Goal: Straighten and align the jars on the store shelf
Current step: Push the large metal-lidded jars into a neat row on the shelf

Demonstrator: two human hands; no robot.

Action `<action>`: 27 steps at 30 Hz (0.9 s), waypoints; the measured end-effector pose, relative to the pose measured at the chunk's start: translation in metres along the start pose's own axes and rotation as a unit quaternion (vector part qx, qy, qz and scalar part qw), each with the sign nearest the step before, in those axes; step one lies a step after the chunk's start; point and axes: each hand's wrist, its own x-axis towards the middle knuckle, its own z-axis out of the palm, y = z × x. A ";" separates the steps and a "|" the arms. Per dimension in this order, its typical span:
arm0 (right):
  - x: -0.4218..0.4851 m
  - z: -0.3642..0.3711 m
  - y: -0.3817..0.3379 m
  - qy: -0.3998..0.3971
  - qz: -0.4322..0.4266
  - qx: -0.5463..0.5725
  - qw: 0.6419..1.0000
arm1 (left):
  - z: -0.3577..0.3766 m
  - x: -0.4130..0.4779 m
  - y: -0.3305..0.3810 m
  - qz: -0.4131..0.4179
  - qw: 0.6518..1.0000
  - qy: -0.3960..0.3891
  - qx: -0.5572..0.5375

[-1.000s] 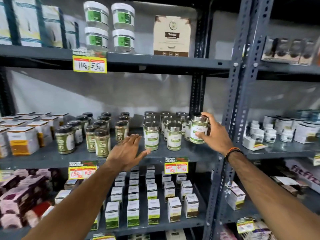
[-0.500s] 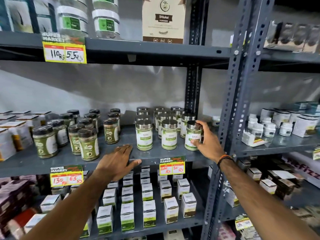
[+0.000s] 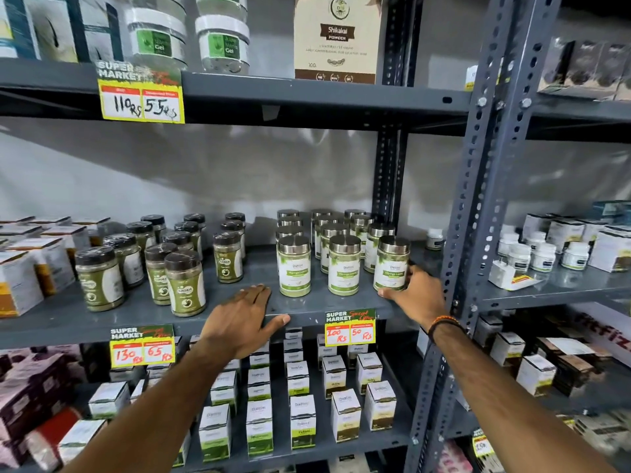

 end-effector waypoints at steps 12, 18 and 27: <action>0.006 0.012 0.001 0.028 0.028 -0.011 0.999 | 0.000 0.001 0.000 -0.004 1.000 -0.003 -0.003; 0.010 0.012 0.001 0.005 0.022 -0.024 0.999 | 0.000 0.001 0.000 -0.002 1.000 0.001 -0.003; 0.007 0.011 -0.002 -0.003 0.018 -0.024 1.000 | 0.003 0.001 -0.001 -0.002 1.000 0.003 -0.007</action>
